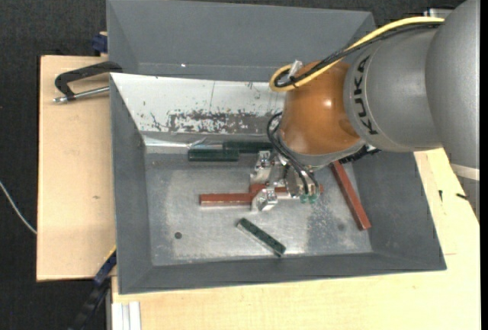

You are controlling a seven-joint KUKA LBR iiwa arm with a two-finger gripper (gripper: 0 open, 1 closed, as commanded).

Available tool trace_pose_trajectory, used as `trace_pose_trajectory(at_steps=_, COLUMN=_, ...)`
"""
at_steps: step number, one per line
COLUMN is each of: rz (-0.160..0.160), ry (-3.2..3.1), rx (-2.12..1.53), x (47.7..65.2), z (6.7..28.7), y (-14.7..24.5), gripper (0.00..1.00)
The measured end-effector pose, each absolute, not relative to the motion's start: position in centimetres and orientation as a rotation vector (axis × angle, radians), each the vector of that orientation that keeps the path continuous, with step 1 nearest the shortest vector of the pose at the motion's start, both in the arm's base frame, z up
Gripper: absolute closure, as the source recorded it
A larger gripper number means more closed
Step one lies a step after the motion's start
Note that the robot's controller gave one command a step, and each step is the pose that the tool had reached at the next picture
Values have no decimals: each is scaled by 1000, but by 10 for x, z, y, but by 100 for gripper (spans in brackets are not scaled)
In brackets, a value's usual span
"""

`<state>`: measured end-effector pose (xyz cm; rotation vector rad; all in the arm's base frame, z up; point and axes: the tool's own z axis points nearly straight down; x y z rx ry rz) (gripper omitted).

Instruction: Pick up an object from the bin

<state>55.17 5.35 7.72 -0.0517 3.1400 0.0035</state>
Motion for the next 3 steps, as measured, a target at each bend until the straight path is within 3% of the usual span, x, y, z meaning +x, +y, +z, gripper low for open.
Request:
trace_pose_trajectory(at_steps=1, rz=4, ry=3140, rx=-51, x=552, z=77, y=54, gripper=100)
trace_pose_trajectory(at_steps=2, rz=1, ry=3130, rx=-96, x=548, z=267, y=36, gripper=100)
trace_pose_trajectory(at_steps=3, rz=2, ry=3125, rx=-95, x=549, z=269, y=36, gripper=100)
